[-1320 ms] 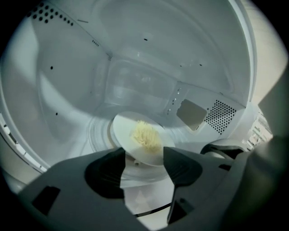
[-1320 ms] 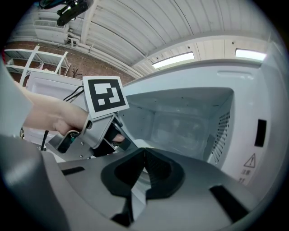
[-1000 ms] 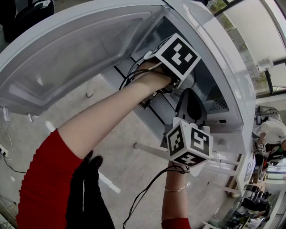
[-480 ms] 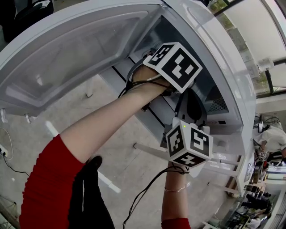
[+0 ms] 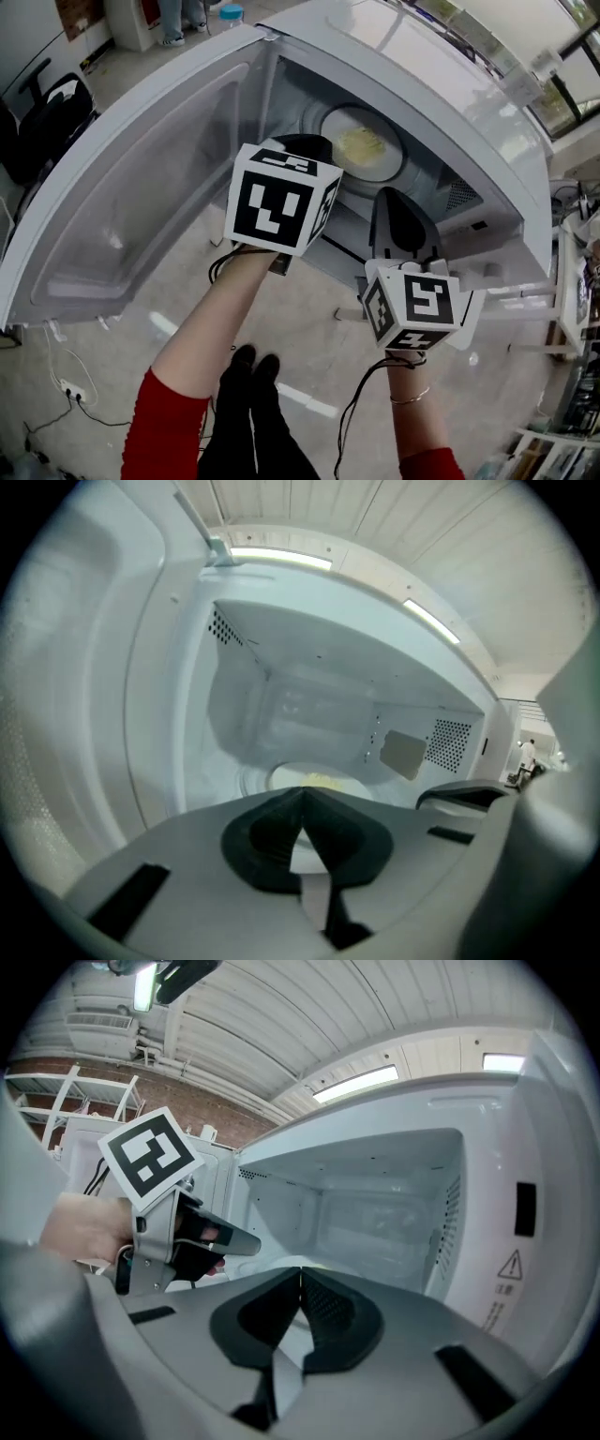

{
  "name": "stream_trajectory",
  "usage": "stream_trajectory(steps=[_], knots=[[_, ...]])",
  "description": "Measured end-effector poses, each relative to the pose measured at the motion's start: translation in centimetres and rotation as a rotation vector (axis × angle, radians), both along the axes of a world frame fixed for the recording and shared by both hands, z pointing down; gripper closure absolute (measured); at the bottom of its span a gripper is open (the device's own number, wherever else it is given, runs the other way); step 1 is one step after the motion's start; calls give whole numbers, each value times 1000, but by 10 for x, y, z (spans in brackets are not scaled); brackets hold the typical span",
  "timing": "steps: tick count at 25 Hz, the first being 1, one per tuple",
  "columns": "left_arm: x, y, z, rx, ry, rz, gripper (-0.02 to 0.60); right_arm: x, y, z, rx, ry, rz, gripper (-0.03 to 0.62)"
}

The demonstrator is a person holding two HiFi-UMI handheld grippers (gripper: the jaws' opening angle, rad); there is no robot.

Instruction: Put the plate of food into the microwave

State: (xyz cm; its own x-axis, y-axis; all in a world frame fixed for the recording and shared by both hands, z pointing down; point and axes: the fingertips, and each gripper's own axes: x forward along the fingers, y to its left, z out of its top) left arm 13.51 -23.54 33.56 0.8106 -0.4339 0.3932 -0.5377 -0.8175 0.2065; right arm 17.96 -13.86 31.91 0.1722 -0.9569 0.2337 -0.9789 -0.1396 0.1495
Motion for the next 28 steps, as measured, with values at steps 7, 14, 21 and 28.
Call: stream_trajectory(steps=[7,14,21,28], knots=[[-17,46,-31,-11,214,134,572,-20,24,-24,78,-122,-7,579],[-46,118,-67,49,246,256,572,-41,97,-40,93,-296,17,579],[-80,196,-80,-25,204,371,572,-57,175,-52,125,-428,103,579],[-104,228,-102,7,213,397,572,-64,218,-71,139,-365,163,580]])
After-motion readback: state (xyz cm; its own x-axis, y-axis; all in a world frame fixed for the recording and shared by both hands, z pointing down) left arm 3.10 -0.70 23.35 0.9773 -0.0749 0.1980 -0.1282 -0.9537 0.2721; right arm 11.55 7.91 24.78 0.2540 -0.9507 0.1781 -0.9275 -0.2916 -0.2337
